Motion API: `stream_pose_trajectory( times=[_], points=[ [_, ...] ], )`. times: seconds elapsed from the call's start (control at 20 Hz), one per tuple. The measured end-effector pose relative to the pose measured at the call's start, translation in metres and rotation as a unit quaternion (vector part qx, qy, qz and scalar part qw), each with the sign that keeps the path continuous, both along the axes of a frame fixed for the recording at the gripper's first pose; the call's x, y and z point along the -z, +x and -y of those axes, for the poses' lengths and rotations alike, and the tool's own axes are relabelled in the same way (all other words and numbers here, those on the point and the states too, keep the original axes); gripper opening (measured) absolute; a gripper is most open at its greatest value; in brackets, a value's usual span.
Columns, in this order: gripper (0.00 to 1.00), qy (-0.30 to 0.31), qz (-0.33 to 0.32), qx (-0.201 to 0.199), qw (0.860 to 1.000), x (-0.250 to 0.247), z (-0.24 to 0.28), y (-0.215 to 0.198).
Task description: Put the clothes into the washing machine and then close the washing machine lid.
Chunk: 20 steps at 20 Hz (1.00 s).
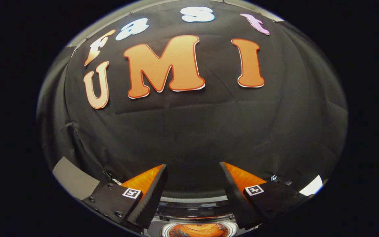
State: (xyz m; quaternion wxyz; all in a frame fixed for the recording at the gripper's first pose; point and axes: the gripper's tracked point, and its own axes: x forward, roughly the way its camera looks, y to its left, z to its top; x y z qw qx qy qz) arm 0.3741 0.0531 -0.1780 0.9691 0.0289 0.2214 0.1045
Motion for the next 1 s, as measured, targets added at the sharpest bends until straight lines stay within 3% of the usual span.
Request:
stream_pose_trajectory(
  times=[0.3,1.0],
  points=[
    [0.99,-0.054,-0.034,0.001,0.998,0.045,0.007,0.012],
    [0.98,-0.036,-0.029,-0.005,0.999,0.050,0.003,0.019]
  ],
)
